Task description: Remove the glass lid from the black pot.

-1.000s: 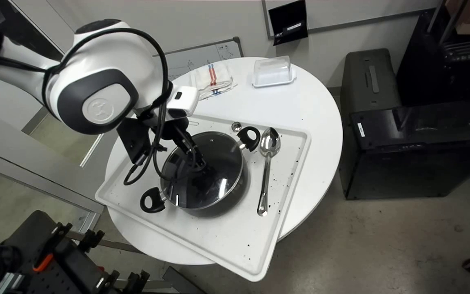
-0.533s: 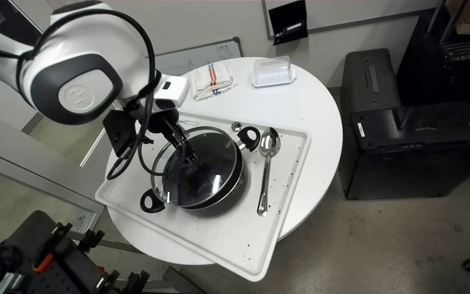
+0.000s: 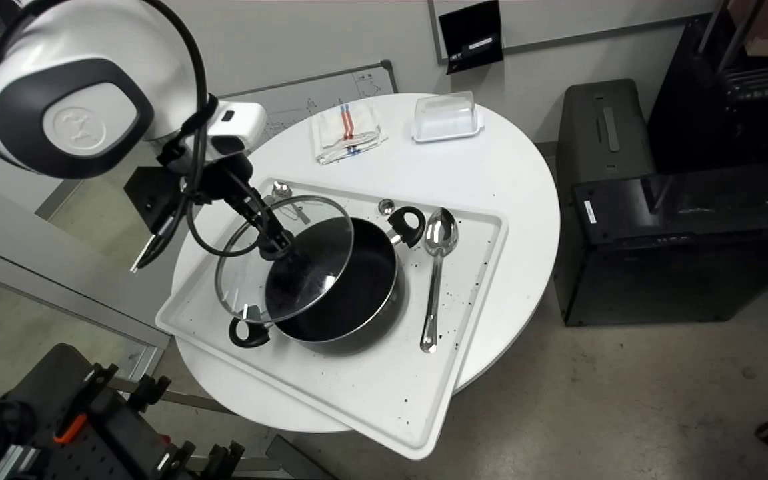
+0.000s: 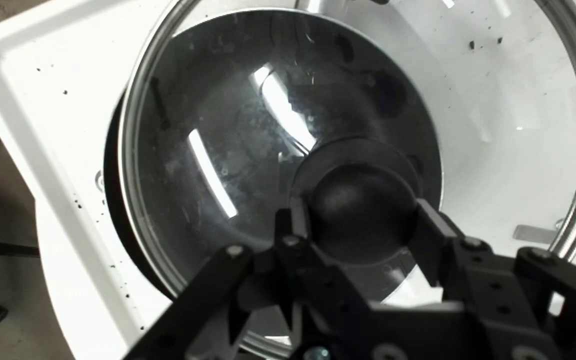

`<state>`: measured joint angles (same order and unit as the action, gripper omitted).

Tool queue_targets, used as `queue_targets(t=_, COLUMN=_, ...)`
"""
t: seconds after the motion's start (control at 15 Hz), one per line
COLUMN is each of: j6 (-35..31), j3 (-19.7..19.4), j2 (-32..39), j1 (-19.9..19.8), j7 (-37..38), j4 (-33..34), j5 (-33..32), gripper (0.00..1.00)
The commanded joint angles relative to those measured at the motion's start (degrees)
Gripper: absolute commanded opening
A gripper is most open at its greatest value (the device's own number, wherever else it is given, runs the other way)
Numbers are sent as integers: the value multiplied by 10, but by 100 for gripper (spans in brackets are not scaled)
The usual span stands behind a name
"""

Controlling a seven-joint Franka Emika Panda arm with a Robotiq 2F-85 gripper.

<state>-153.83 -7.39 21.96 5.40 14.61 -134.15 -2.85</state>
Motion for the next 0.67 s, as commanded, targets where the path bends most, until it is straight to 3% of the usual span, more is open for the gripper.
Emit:
queue_targets(t=0.0, j6=7, j3=6, j2=-23, j1=41, j7=26, j4=-17, j5=-41, gripper=25)
queue_targets(t=0.6, j6=-18, j3=25, j2=15, j1=155, j7=108, j4=7, j5=-120, gripper=25)
